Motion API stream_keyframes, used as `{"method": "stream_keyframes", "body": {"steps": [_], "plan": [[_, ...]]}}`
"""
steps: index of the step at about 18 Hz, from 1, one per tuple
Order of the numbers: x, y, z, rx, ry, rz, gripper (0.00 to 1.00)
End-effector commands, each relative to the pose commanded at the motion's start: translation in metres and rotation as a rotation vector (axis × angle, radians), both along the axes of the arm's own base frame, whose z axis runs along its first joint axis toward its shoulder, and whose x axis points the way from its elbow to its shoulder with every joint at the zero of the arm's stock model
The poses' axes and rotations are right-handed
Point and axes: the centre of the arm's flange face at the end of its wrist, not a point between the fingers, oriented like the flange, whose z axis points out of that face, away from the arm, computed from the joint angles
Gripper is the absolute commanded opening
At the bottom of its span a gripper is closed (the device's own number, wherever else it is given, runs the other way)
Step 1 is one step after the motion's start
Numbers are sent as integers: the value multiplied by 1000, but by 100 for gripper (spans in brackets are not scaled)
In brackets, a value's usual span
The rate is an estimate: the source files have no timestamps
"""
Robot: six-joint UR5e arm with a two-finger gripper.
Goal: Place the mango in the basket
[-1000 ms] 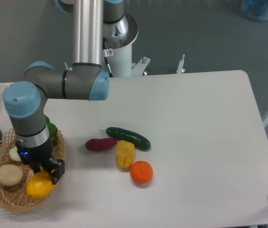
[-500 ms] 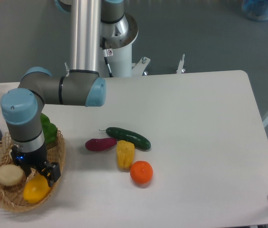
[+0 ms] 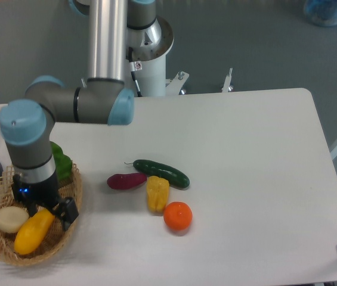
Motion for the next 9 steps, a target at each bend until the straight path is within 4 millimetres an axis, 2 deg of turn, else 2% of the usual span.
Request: {"method": "stream_keyframes", "body": {"steps": [2,6,9], "plan": [[-24,-23,-14,-87,83,41,100],[-107,-66,-15,-175,147,66,100],[-158,-96,-17,-205,145,77,100]]}}
